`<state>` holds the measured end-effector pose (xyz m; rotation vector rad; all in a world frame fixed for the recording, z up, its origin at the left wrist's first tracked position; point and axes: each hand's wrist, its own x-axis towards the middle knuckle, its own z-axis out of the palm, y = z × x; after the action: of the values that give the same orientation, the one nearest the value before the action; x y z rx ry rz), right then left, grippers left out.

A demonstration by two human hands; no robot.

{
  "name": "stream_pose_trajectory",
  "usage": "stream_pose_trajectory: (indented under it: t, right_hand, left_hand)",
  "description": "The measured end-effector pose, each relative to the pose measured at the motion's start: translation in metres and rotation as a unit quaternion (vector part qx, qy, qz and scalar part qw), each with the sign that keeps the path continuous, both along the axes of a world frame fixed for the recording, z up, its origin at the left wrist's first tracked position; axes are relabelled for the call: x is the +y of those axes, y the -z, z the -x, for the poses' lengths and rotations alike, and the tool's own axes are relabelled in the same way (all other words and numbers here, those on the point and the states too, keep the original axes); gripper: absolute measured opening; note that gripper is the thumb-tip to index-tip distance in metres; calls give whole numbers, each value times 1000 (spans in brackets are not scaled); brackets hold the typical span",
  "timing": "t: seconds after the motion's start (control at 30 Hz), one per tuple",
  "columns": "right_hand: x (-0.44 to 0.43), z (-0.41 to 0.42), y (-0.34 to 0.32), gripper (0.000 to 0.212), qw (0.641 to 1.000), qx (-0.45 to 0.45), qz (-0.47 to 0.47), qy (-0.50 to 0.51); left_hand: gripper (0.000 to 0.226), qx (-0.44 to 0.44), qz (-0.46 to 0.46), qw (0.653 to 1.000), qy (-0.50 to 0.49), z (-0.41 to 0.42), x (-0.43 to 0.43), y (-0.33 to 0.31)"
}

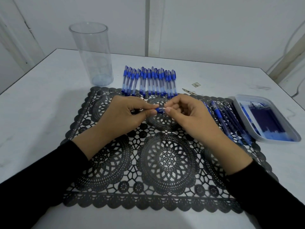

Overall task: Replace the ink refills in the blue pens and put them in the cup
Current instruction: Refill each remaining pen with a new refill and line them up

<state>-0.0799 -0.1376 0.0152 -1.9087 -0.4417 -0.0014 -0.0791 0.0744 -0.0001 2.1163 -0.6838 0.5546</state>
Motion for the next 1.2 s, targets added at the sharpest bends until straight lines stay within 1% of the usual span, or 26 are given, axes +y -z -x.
stream_pose_trajectory:
  t: [0.1,0.17,0.27,0.37,0.43,0.5,0.63,0.8,0.87,0.97,1.07,1.2]
  right_hand:
    - [-1,-1,1,7,1000,7,3,-5]
    - [-1,-1,1,9,1000,13,-11,-11]
    - [2,0,2,15,1000,11,-7,8]
    - [4,0,2,8,999,-11,27,22]
    - [3,0,2,6,1000,4,-1,11]
    - [1,0,3,13,999,25,-24,1]
    - [0,0,2,6,1000,14,-5,1]
    - [-8,-3,-3,7,999,13,-16,34]
    - [-13,-4,-2,5,999,-2,9,44]
    - [-13,-2,3,7,995,-41,81,36]
    - [-10,1,5,10,984,-90,154,28]
    - [-8,2,5,9,969,-127,209,18]
  left_hand:
    - [24,5,-2,1000,0,-1,1,0]
    - [24,10,0,1000,-1,-1,1,1]
    - [24,13,1,1000,-4,-2,1,2]
    - [23,14,-8,1000,-5,-2,2,2]
    - [24,17,-11,1000,-5,-2,2,2]
    - [24,14,-11,1000,-4,-1,2,2]
    - [24,17,-13,1000,-5,-1,2,2]
    - [23,29,-1,999,-15,-1,6,0]
    - [22,30,-1,999,-23,-2,8,0]
    - [23,32,-2,999,-28,-3,8,0]
    - [23,33,-9,999,-23,-1,7,0]
    - [22,29,-10,999,-21,-1,6,1]
